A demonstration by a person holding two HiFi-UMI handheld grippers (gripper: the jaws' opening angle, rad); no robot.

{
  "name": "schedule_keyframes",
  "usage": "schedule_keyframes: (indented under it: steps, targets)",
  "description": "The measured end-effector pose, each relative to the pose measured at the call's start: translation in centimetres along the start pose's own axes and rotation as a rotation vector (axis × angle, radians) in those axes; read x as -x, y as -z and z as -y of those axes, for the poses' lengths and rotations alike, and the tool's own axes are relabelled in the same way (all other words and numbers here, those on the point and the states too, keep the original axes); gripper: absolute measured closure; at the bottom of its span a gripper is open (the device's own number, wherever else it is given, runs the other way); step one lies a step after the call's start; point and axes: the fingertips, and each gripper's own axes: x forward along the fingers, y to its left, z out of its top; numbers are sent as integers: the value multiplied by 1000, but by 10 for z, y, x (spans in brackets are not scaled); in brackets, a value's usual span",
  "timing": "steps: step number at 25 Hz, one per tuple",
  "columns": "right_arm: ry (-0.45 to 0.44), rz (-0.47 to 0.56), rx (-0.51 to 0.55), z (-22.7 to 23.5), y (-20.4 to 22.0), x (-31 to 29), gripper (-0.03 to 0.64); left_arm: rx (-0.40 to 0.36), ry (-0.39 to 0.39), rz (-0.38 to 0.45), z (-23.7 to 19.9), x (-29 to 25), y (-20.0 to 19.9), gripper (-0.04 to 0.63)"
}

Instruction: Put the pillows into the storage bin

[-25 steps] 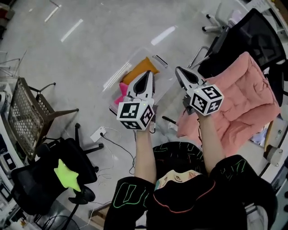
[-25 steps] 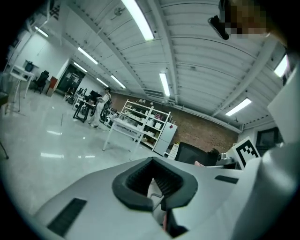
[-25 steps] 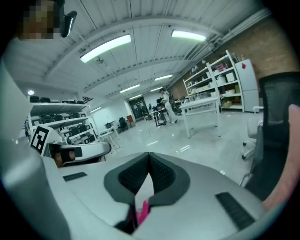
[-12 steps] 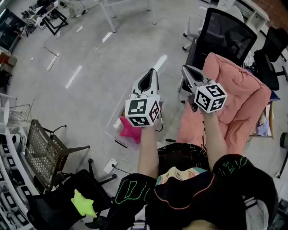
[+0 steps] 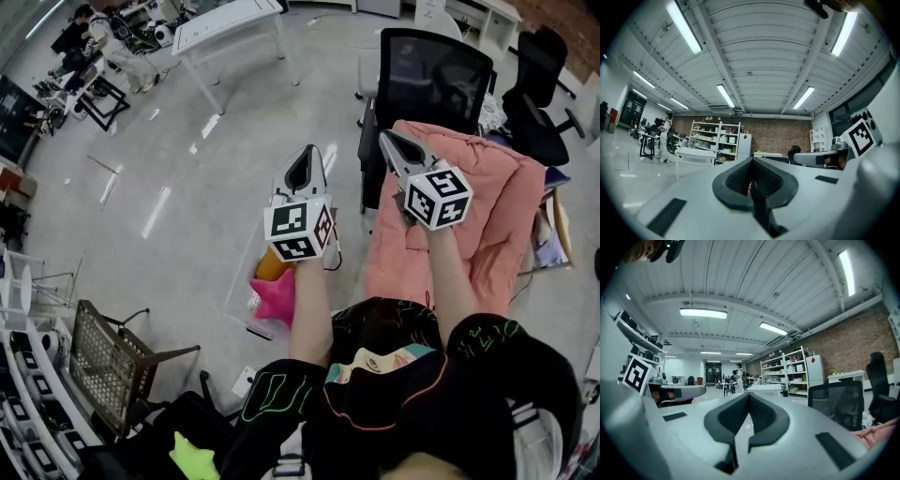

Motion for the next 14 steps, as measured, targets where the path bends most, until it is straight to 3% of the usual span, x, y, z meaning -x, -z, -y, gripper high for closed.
schedule_keyframes:
  steps: [14]
  targets:
    - [48, 8, 63, 33, -10, 18, 614, -61, -61, -18, 17, -14, 3, 601]
